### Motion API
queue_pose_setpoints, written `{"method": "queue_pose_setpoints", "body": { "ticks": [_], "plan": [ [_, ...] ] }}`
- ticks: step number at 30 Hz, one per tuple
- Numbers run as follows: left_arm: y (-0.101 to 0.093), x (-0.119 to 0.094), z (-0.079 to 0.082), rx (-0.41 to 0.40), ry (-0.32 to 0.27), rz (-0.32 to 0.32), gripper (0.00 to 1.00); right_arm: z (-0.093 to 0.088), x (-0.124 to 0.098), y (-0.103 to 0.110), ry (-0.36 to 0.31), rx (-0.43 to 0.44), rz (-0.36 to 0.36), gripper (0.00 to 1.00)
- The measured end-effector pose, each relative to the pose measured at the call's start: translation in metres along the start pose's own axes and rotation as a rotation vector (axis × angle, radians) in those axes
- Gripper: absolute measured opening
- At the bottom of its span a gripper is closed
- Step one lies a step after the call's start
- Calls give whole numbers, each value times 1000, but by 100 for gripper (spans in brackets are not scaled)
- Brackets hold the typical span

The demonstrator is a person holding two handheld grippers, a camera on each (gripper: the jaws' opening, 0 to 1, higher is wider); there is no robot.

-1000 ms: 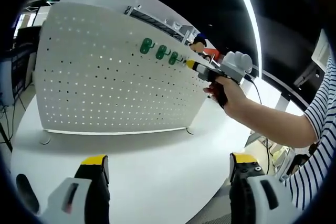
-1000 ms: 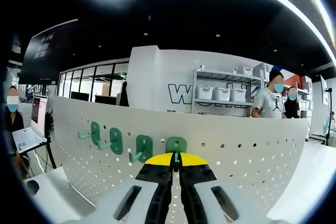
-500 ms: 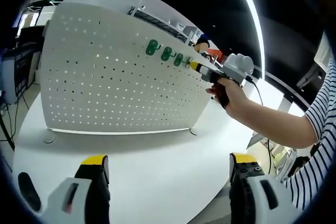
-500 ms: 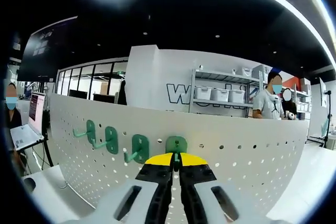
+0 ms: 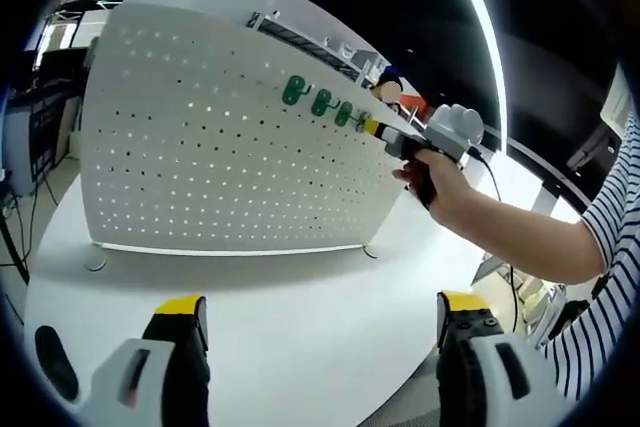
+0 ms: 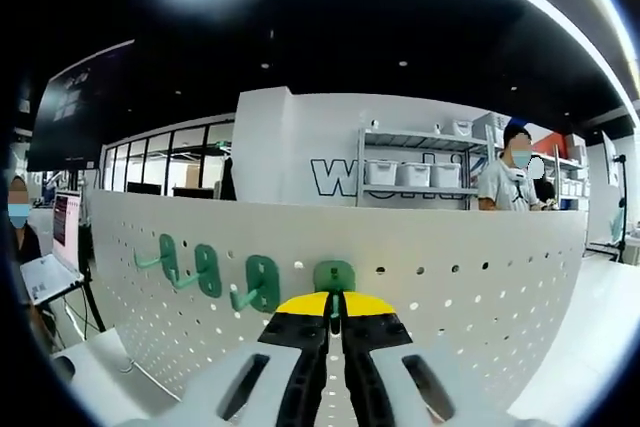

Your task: Insert the hook assembly into the mounting plate slot until the hook locks in place.

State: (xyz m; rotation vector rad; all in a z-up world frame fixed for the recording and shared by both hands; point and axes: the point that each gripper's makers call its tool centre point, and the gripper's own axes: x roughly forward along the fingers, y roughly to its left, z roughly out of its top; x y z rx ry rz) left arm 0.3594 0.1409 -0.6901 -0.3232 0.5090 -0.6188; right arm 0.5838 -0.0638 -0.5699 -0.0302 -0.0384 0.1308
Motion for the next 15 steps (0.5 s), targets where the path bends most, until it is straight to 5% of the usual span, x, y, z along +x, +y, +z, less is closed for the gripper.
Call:
{"method": "queue_pose_setpoints", "body": {
  "ticks": [15],
  "plan": [
    [0,1,-3,-10,5,-3,97,1,3,-2,21,76,0,0]
  ]
}}
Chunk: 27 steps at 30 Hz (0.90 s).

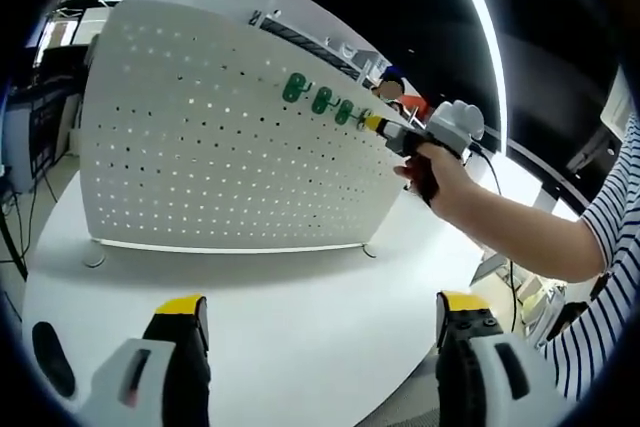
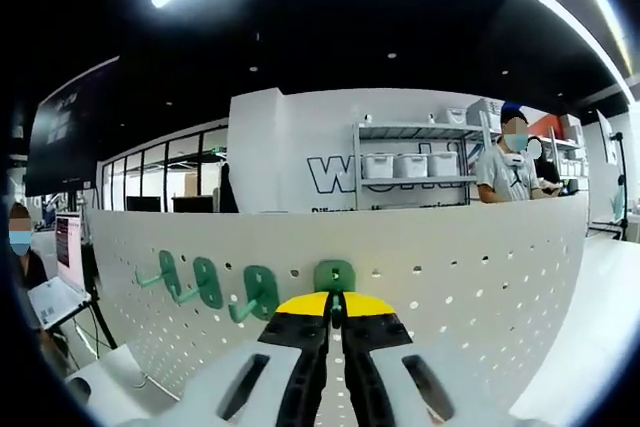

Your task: Insert the hook assembly into the mounting plate slot until the hook locks in place.

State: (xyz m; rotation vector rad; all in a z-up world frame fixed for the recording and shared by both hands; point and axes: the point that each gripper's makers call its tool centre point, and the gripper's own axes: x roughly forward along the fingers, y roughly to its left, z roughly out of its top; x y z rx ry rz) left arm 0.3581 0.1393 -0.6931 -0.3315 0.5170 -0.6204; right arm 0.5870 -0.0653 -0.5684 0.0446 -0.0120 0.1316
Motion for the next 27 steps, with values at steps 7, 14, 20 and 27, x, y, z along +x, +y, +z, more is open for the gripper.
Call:
{"method": "queue_pose_setpoints", "body": {
  "ticks": [7,14,20,27],
  "plan": [
    [2,-1,0,-4,-3,4,96,-3,3,0,31,2,-17,0],
    [3,-2,-1,-6,-5,5,96,-5,3,0,40,17,-20,0],
    [3,-3,-1,-2,-5,7,97,-4,3,0,47,-12,-24,1],
    [3,-6,2,6,-9,11,97,3,-1,1,42,-9,-13,3]
  ]
}}
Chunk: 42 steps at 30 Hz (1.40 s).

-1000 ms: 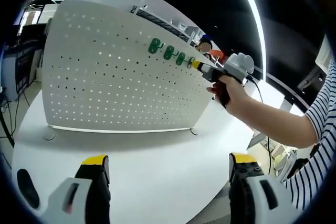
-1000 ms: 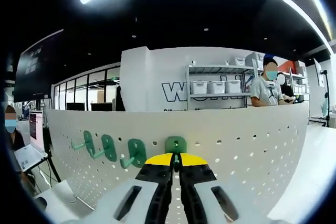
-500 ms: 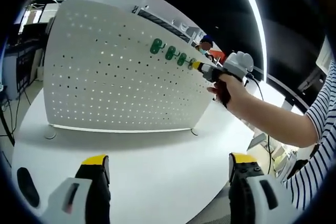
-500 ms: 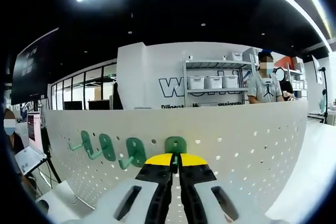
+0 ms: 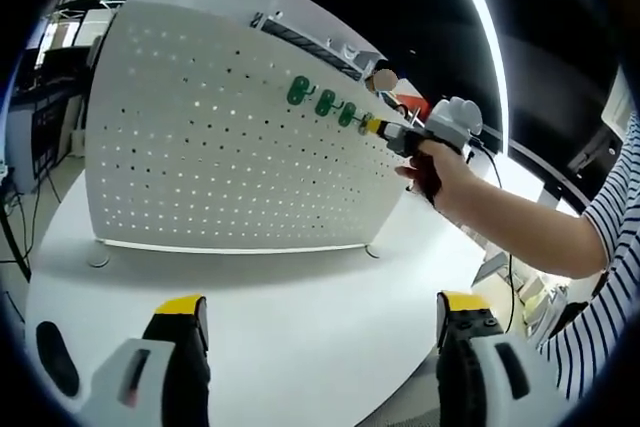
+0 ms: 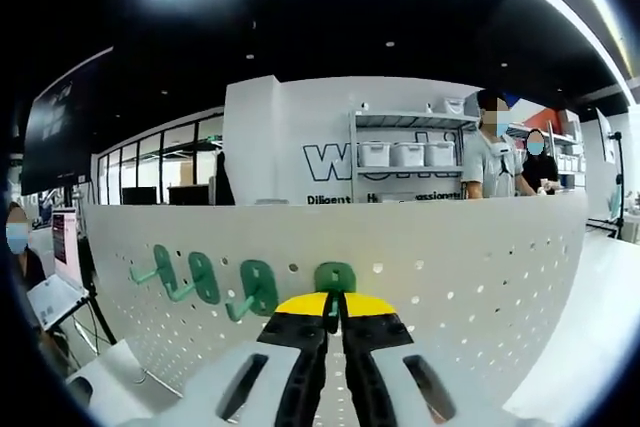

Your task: Insert the hook assembly into the mounting plate slot until the hook locks in place.

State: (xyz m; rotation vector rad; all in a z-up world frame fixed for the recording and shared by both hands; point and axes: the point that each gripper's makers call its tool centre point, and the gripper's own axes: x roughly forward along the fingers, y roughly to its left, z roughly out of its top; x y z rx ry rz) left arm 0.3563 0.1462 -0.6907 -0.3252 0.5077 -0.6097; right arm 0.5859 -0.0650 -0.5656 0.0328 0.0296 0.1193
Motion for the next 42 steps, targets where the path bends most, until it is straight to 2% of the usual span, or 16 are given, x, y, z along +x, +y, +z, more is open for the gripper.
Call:
{"method": "queue_pose_setpoints", "body": {
  "ticks": [5,10,19,25,29,42],
  "plan": [
    [-2,-1,1,5,2,-1,97,20,-4,0,-43,-14,11,8],
    [-4,-3,1,12,2,0,97,24,-9,-6,-42,11,8,23],
    [-8,-7,6,27,-6,5,98,-3,-32,-20,35,-19,5,41],
    [-7,-8,6,30,-10,11,99,-31,-53,-32,117,-77,-23,53],
    [-8,-10,5,30,-10,13,100,-49,-68,-42,153,-59,-35,64],
    [-12,-10,3,34,-7,13,100,-103,-128,-54,272,-85,-35,73]
  ]
}}
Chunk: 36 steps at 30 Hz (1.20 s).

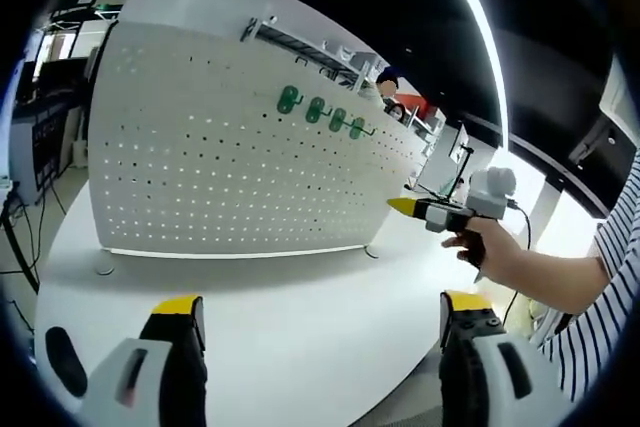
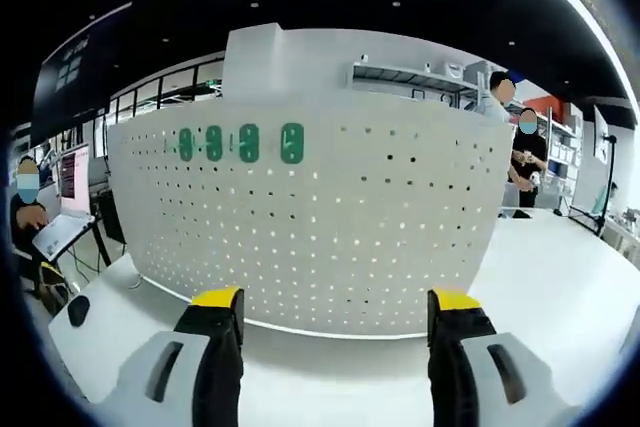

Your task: Insert the hook assembly into the mounting plate slot until the hook locks in place.

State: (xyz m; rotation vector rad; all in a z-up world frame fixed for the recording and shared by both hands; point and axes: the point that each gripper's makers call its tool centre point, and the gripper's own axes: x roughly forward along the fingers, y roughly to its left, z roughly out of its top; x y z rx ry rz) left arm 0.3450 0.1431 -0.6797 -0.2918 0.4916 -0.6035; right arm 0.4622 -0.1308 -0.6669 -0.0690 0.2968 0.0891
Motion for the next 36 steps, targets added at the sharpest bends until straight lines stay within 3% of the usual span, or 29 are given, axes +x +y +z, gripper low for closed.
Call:
{"method": "queue_pose_setpoints", "body": {
  "ticks": [12,36],
  "plan": [
    [2,-3,-6,-6,7,10,100,-51,-43,3,90,-9,24,82],
    [3,-15,-19,-8,18,24,100,-86,-95,10,157,1,45,90]
  ]
}}
